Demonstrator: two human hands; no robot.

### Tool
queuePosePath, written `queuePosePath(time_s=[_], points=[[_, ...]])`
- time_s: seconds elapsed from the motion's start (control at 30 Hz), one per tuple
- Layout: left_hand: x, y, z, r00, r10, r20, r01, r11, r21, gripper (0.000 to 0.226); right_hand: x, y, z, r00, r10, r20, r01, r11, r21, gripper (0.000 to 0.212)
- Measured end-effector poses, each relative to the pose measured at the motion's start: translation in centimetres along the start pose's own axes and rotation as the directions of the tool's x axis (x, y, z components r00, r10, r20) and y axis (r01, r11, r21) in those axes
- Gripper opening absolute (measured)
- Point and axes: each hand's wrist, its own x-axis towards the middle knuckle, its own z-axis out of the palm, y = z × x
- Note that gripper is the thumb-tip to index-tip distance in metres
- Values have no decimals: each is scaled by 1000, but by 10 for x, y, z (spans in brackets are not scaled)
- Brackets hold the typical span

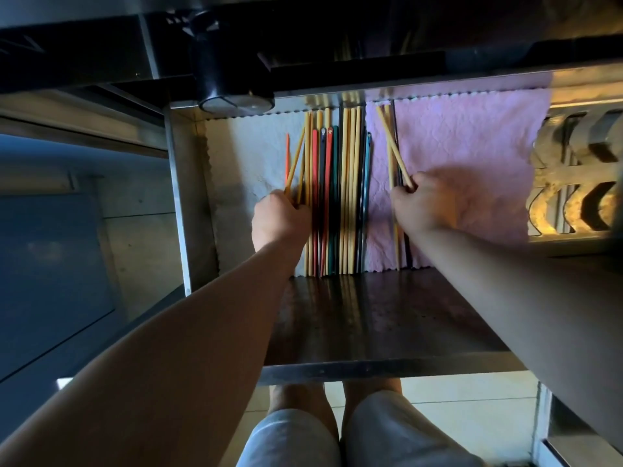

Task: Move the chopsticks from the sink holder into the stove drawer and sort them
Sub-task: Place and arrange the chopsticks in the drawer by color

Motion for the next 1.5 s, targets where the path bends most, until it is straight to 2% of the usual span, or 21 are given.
queuePosePath(time_s=[0.3,0.53,0.67,0.8,1.03,1.27,1.4,1.5], points=[[-3,-8,-3,1000,-2,10,3,995,-101,19,-3,5,2,1000,-11,8,10,992,122,17],[-5,-10,-6,999,-54,0,54,990,-128,12,-1,9,-2,997,14,-73,-11,999,47,17],[-5,-8,-7,1000,-16,9,17,989,-146,24,-4,4,3,999,-30,-37,33,996,85,18],[-3,-9,-8,999,-15,32,21,978,-207,36,-3,-3,9,1000,-19,-13,19,999,47,23],[-6,-11,-10,994,-17,112,49,956,-288,24,-4,-9,18,995,26,-100,-29,999,-33,30],[-9,-2,-11,992,-34,118,73,934,-350,21,-5,-4,13,998,45,-42,-47,998,-47,20],[-10,2,-10,988,-76,137,129,889,-439,15,-7,-10,9,999,31,-32,-35,992,-120,25],[-10,2,-6,989,-100,106,137,885,-445,13,-8,-15,10,997,69,-41,-73,993,-97,30]])
